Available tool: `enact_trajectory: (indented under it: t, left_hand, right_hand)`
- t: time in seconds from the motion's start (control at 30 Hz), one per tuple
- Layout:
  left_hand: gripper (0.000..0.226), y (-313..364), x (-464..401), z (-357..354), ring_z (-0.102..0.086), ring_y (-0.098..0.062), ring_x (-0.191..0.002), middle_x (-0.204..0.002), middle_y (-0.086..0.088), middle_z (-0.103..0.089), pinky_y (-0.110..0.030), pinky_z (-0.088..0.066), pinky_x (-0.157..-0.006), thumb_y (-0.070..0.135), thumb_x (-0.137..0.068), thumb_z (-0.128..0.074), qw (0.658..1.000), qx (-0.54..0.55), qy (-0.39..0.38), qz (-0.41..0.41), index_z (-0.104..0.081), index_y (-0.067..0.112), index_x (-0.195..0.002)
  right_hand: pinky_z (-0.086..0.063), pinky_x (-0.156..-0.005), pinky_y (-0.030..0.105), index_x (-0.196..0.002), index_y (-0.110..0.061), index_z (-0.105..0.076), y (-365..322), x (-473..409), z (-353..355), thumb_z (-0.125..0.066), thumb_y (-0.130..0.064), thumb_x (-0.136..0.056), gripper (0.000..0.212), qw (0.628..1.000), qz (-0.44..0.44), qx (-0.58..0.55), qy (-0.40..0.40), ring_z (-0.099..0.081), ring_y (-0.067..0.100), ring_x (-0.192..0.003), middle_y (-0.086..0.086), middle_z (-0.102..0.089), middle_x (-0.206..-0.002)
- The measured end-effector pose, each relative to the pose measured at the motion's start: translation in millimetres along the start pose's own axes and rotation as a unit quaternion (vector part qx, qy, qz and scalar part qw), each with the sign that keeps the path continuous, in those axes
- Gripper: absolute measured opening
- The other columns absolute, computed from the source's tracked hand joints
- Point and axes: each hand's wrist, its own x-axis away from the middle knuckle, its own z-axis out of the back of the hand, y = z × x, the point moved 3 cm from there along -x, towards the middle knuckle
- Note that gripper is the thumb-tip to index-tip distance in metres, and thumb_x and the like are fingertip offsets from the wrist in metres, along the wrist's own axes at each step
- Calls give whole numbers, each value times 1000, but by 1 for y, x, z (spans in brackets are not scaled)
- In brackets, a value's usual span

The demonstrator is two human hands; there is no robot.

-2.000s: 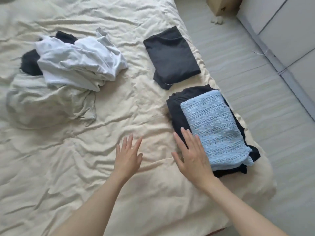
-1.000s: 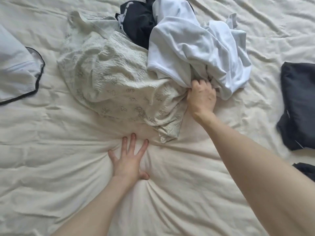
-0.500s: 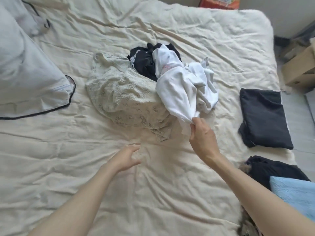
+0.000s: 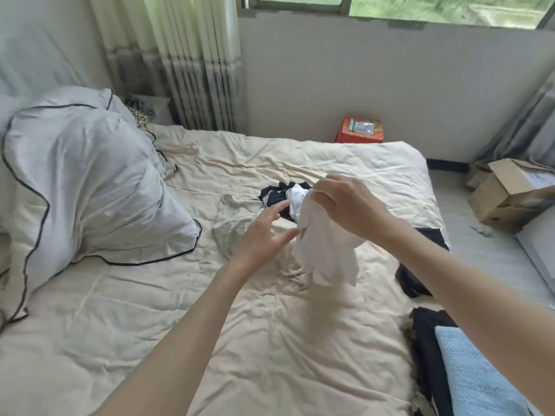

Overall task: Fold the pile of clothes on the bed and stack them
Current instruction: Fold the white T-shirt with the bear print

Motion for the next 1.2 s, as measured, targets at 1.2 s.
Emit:
enact_trajectory:
  t: [1.2]
  left_hand:
    - [28, 131, 157, 256, -67, -4, -73, -76, 7, -71, -21, -56, -69, 43, -73, -66, 978, 56, 202, -19, -67, 19, -87]
  right_hand:
    - [-45, -61, 27, -76, -2, -73, -268, -68, 48, -66, -6, -82, 10, 904, 20, -408, -127, -54, 15, -63, 8, -61, -67]
